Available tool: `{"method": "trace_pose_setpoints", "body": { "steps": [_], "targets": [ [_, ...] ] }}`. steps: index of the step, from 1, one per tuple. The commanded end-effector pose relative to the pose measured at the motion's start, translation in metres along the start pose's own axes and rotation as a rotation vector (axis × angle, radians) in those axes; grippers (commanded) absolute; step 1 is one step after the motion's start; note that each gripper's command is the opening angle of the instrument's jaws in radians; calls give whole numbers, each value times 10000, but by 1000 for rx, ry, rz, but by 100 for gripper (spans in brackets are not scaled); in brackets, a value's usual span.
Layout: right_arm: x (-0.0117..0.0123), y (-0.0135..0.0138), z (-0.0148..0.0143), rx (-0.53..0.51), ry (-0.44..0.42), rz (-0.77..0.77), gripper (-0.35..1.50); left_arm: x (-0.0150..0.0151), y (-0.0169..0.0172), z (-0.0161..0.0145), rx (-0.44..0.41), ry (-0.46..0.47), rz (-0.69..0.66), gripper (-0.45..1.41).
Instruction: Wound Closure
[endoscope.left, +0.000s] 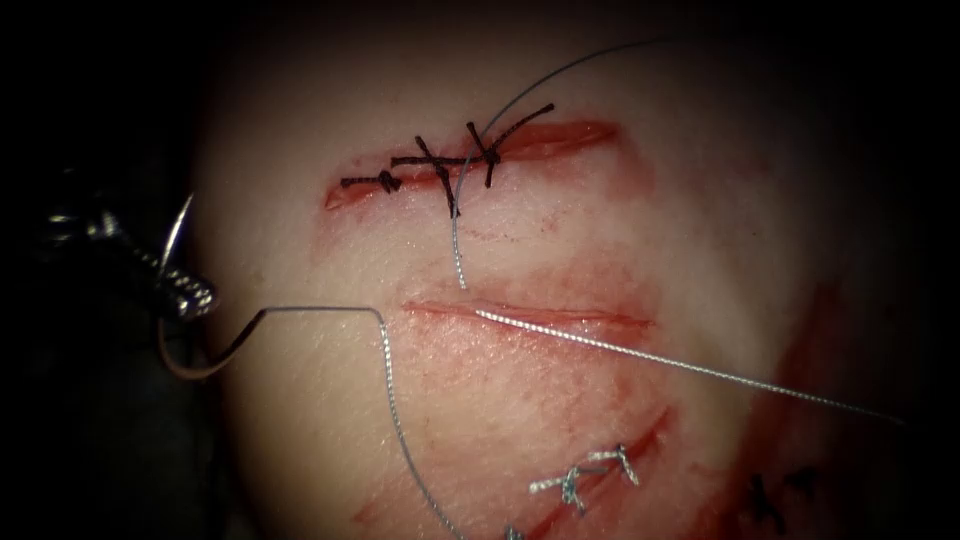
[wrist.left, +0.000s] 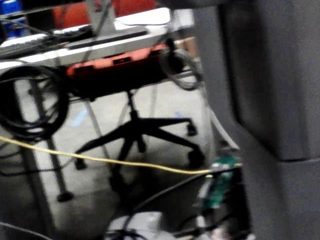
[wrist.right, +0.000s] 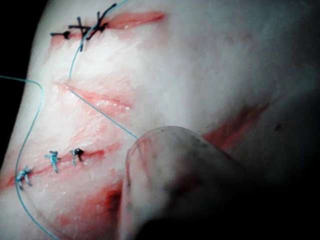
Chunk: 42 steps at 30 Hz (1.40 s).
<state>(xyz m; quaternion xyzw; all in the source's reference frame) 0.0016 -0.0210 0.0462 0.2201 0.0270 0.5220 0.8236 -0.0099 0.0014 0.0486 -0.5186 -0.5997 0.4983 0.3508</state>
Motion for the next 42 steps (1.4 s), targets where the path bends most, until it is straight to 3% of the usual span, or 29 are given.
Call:
{"method": "trace_pose_setpoints", "body": {
  "steps": [1,3,8,9,10,11,13,16,17,20,21,22,23,26,28,29,35,42],
  "targets": [
    [-2,22,-6,-65,-30,-21,-35,-1,-6,4,-1,0,0,-45],
    [-4,30,-8,-91,-40,-26,-35,-1,-6,4,-1,0,0,-45],
    [-21,84,-15,-193,-76,-52,-35,-1,-9,4,0,-1,2,-45],
    [-24,94,-17,-212,-31,-64,41,-2,-11,3,1,-1,3,-45],
    [-24,95,-18,-219,-7,-67,91,-2,-11,4,1,-1,4,-45],
    [-23,93,-20,-225,17,-67,105,-2,-12,4,2,0,4,-45],
    [-17,81,-26,-237,45,-147,115,-2,-12,5,3,1,5,-45],
    [0,48,-38,-236,43,-219,115,-3,-13,6,4,1,5,-45],
    [13,20,-48,-232,30,-267,115,-3,-13,6,4,2,5,-45],
    [35,-20,-57,-214,14,-339,111,-3,-12,7,4,2,5,-45],
    [54,-54,-56,-187,26,-354,86,-4,-12,8,5,2,5,-45],
    [72,-82,-49,-139,62,-354,74,-4,-12,9,5,3,6,-45],
    [83,-101,-42,-93,102,-330,74,-4,-12,9,5,4,6,-45],
    [111,-144,-17,24,196,-306,49,-5,-13,10,7,4,8,-45],
    [125,-166,2,93,191,-312,21,-6,-14,11,8,4,9,-45],
    [132,-180,17,125,181,-316,19,-6,-15,12,8,4,9,-45],
    [152,-221,75,236,197,-349,42,-7,-16,13,11,7,11,-45],
    [169,-239,94,223,170,-357,31,-7,-16,13,14,6,11,-45]
  ]
}}
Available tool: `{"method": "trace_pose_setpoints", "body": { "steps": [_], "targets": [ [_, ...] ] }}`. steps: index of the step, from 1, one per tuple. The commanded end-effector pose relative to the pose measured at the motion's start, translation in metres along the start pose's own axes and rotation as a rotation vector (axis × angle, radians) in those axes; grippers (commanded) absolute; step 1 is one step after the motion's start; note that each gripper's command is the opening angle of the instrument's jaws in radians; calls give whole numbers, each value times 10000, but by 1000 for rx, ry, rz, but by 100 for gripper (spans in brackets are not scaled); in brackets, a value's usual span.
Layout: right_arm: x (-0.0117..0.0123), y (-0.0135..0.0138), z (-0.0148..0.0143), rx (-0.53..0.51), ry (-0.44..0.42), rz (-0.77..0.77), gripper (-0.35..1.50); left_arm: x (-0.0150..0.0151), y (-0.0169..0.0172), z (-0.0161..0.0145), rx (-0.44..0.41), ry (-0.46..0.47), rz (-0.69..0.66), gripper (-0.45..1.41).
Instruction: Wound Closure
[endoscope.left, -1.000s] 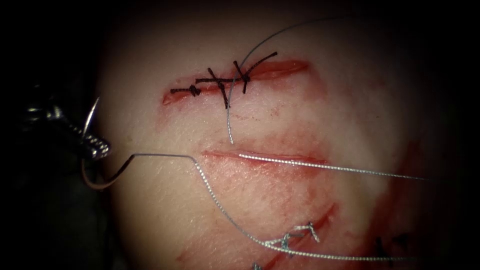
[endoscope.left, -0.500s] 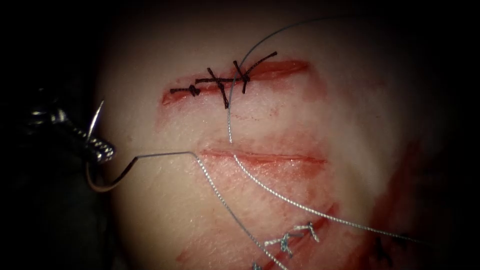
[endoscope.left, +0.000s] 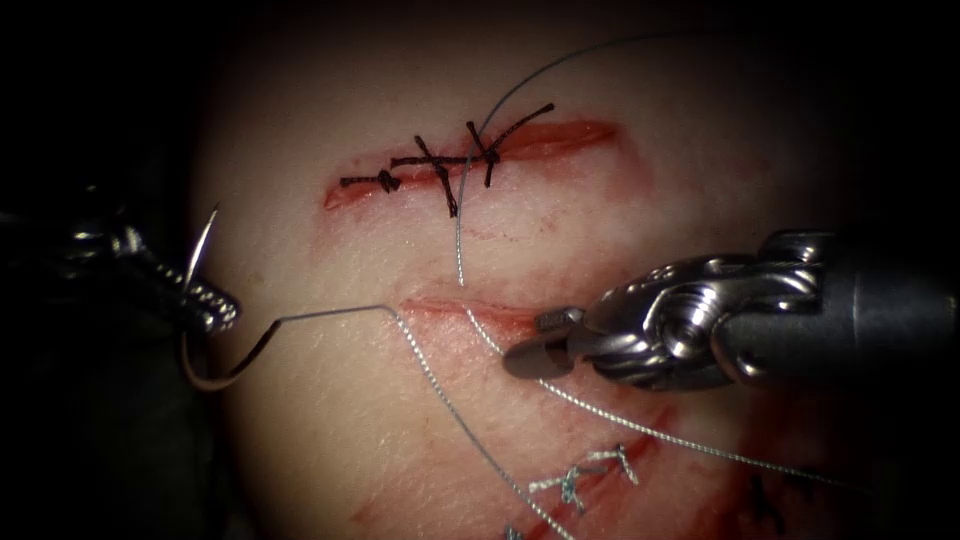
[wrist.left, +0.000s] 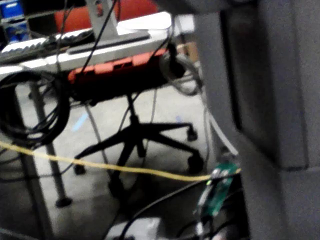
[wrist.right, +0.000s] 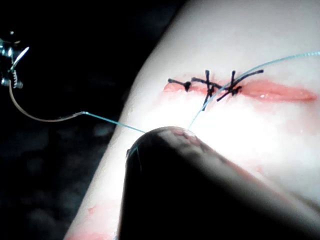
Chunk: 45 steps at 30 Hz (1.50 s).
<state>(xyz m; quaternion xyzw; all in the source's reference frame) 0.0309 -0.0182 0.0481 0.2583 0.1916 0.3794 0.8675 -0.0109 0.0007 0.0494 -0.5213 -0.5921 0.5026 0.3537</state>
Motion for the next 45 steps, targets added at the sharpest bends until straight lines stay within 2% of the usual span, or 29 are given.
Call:
{"method": "trace_pose_setpoints", "body": {
  "steps": [1,8,14,19,20,21,22,26,29,30,35,36,39,41,45],
  "targets": [
    [9,-4,11,-3,-2,-4,34,-1,-6,4,0,-1,0,-45],
    [1,0,40,-3,-44,-23,41,-1,-6,4,0,-1,0,-45],
    [-6,7,55,-5,-63,-36,39,-2,-6,4,0,-1,0,-45],
    [-6,18,62,-10,-61,-49,24,-2,-6,4,0,-1,0,-45],
    [-4,22,64,-9,-59,-96,16,-2,-6,4,0,-1,0,-45],
    [-2,24,64,-8,-59,-113,0,-2,-6,4,0,-2,0,-45],
    [-1,26,64,-4,-61,-112,-31,-2,-6,4,0,-2,0,-45],
    [-4,30,56,74,-112,-119,-35,-2,-6,4,0,-2,6,-45],
    [-17,35,48,93,-137,-161,-35,-2,-6,3,0,-2,6,-45],
    [-28,40,39,99,-165,-182,-35,-2,-6,4,0,-2,6,-45],
    [-65,60,6,74,-265,-149,-35,-2,-6,4,0,-2,6,-45],
    [-87,73,-11,62,-296,-146,-35,-2,-5,4,0,-2,6,-45],
    [-110,95,-33,41,-302,-171,-35,-2,-6,5,0,-1,6,-45],
    [-121,111,-45,22,-303,-134,-35,-2,-5,5,0,-1,6,-45],
    [-161,151,-78,-14,-349,-125,-35,-2,-6,5,0,-1,6,-45]
  ]
}}
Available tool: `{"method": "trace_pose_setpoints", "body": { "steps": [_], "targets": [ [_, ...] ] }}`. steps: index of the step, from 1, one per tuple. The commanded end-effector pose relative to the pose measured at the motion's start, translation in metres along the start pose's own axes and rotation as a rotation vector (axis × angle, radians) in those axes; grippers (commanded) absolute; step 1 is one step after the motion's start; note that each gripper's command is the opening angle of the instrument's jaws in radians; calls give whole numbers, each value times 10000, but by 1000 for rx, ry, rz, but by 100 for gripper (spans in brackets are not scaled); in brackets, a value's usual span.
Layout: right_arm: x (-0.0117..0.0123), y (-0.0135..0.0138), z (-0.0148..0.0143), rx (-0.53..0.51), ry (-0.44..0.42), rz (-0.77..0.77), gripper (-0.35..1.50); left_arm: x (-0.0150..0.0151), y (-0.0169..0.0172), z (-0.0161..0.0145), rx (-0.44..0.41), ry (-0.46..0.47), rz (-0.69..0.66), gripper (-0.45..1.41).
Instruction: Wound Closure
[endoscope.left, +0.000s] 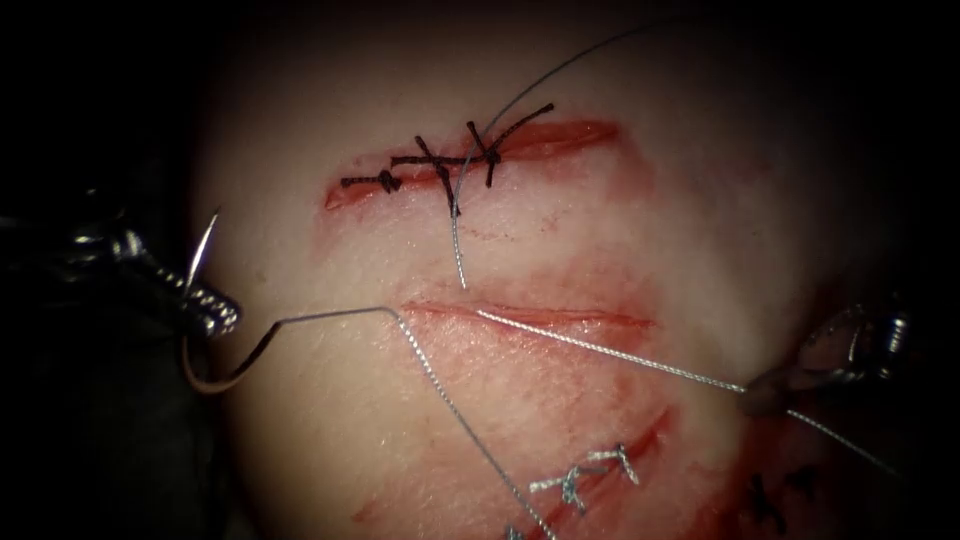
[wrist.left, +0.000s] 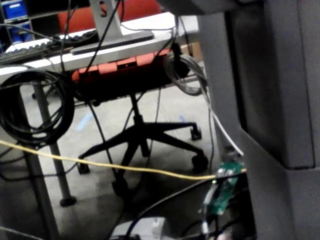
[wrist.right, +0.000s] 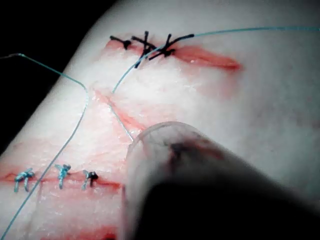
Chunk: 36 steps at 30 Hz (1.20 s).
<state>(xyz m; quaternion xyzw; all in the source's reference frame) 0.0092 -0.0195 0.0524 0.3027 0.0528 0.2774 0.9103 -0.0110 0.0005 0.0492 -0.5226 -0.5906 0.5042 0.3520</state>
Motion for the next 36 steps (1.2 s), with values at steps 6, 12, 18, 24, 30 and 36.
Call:
{"method": "trace_pose_setpoints", "body": {
  "steps": [6,12,18,24,30,36],
  "targets": [
    [-87,91,-30,-26,-25,106,-35,0,-7,4,-1,0,0,-45],
    [-127,136,-43,-61,-53,220,-35,2,-9,2,6,-6,-1,-45],
    [-163,155,-52,-82,-80,313,-35,4,-6,1,4,-6,-5,-45],
    [-155,150,-70,-91,-57,260,121,4,-6,1,4,-6,-5,-45],
    [-62,100,-116,-199,131,30,120,4,-6,2,4,-5,-5,-45],
    [24,29,-105,-207,150,-132,89,3,-7,3,10,-8,-3,-45]
  ]
}}
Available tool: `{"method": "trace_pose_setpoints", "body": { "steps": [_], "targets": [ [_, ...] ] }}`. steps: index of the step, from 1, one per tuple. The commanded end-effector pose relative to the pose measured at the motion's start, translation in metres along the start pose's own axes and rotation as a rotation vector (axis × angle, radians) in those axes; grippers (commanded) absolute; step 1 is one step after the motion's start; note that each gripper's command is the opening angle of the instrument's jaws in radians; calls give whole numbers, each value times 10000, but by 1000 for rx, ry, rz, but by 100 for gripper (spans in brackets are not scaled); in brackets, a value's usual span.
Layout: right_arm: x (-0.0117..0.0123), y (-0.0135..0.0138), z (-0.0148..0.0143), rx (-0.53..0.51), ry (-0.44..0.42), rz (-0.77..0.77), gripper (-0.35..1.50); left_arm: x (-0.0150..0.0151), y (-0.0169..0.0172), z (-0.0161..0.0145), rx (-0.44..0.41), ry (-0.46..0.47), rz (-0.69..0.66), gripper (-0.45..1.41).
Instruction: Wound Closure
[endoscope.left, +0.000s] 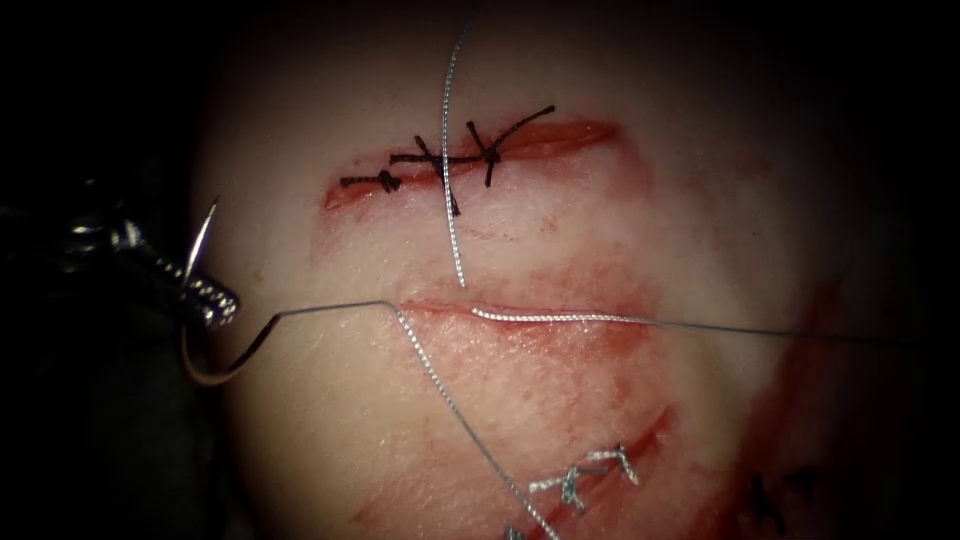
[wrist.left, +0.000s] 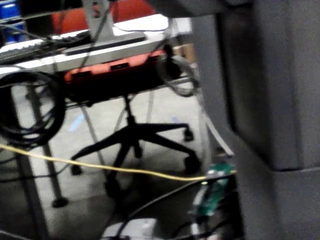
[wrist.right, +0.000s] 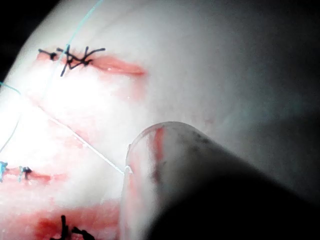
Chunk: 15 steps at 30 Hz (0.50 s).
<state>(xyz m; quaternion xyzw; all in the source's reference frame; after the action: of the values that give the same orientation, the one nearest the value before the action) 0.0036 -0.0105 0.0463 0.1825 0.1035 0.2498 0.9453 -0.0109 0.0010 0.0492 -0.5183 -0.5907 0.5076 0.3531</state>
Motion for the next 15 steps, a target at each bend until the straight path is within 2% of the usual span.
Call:
{"method": "trace_pose_setpoints", "body": {
  "steps": [1,3,4,5,6,8,9,12,15],
  "targets": [
    [42,-31,11,2,23,-40,79,-1,-7,4,2,-2,1,-45],
    [73,-57,28,-4,52,-115,83,-1,-8,5,3,-1,1,-45],
    [97,-76,45,-8,96,-143,81,-1,-8,5,3,-1,1,-45],
    [112,-88,57,4,122,-163,78,-2,-8,5,3,-1,1,-45],
    [121,-95,67,19,143,-172,68,-2,-8,5,3,-1,1,-45],
    [136,-105,86,78,169,-196,24,-2,-8,5,3,-1,1,-45],
    [144,-109,98,111,185,-213,22,-2,-8,5,3,-1,1,-45],
    [154,-112,124,127,247,-222,21,-2,-8,5,3,-1,1,-45],
    [144,-111,139,105,197,-266,15,-2,-8,5,5,-3,1,-45]
  ]
}}
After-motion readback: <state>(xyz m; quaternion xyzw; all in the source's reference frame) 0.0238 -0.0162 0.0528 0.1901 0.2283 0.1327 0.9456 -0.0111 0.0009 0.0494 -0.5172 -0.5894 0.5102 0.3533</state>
